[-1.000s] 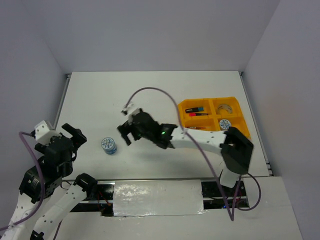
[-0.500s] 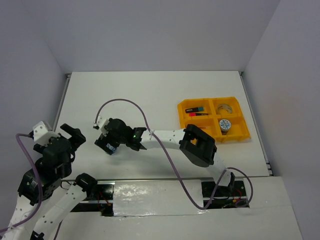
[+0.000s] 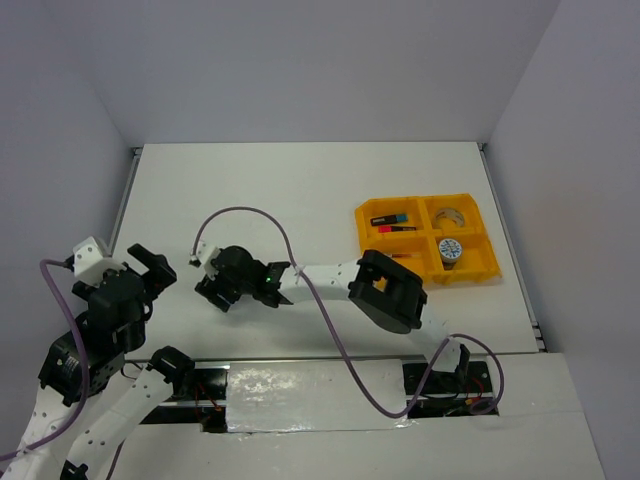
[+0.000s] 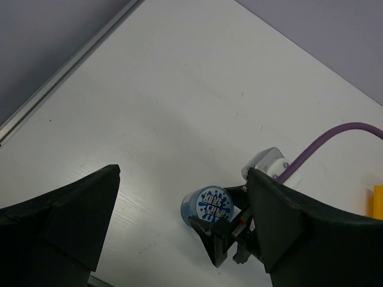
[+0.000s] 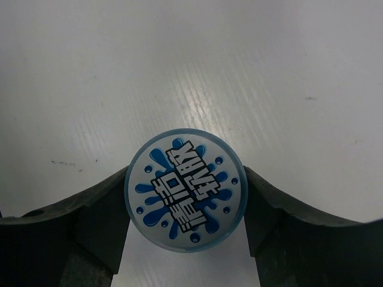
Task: Sort the stationery into containers
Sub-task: Pick up the stationery from the center of the board, then place the stationery in the storage box.
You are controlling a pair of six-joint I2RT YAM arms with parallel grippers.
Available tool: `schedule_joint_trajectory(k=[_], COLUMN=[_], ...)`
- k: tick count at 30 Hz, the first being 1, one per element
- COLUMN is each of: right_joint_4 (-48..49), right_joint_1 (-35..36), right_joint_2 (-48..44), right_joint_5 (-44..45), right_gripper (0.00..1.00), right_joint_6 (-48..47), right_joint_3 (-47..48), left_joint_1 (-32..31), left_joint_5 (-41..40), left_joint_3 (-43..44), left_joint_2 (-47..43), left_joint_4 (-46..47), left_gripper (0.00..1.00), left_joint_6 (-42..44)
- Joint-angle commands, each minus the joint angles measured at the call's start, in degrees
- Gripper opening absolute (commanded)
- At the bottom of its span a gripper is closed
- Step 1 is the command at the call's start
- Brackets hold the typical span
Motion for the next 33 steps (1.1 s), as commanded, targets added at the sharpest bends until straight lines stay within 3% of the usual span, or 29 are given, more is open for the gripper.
schedule_joint_trajectory(k=[1,4,7,9,10,11,12,14,15,17,20,25,33], right_joint_4=[11.6,17.0,17.2,11.5,0.0,-5.8,-14.6,-18.8,-20.0,-20.5,-17.1,-17.3,-13.9], right_joint_1=[0.2,-1.3,-6.9,-15.8,-19.8,-29.2,-34.7,-44.9,-54.1,-64.7,-71.3,-76.2,-77.0], right_joint_2=[-9.8,-21.5,-35.8,-45.4,-48.4,-50.9,-56.1,-61.5,-66.7,-73.7,-77.4,-71.4,-63.2], right_joint_5=[4.7,11.7,21.4,27.4,34.4,36.6,37.8,38.0,38.6,38.5,37.8,37.3,36.2], right_gripper=[0.17,0.02,0.00,0.00,0.00,0.00,0.00,0.00,0.00,0.00,0.00,0.00,0.00], right_joint_6=[0.9,3.3,7.0,14.4,19.6,29.9,34.2,41.2,42.6,43.9,42.7,41.5,39.8], right_joint_3=[-8.5,-18.8,-29.3,-33.9,-34.4,-35.1,-37.6,-41.7,-45.7,-49.2,-52.6,-48.8,-49.0], left_joint_1=[0.2,0.2,0.2,0.1,0.1,0.1,0.1,0.2,0.2,0.2,0.3,0.3,0.3], left_joint_5=[0.7,1.2,2.6,4.3,6.2,6.8,7.5,8.1,8.4,9.8,10.9,11.3,11.9], left_joint_3=[-0.3,-0.4,-0.8,-1.5,-1.6,-1.6,-1.4,-1.4,-1.5,-1.8,-1.9,-1.8,-2.0], left_joint_2=[-0.7,-0.5,-0.1,0.3,1.2,1.8,3.1,4.1,4.4,4.9,5.4,6.0,6.1], left_joint_4=[2.6,3.1,4.2,5.6,6.9,7.0,7.0,7.3,7.6,8.5,9.2,9.0,9.5], left_gripper=[0.99,0.99,0.99,0.99,0.99,0.99,0.99,0.99,0.99,0.99,0.99,0.99,0.99], left_joint_6=[1.7,2.2,3.2,5.2,5.9,6.9,7.0,7.6,7.8,8.7,9.5,9.7,10.2])
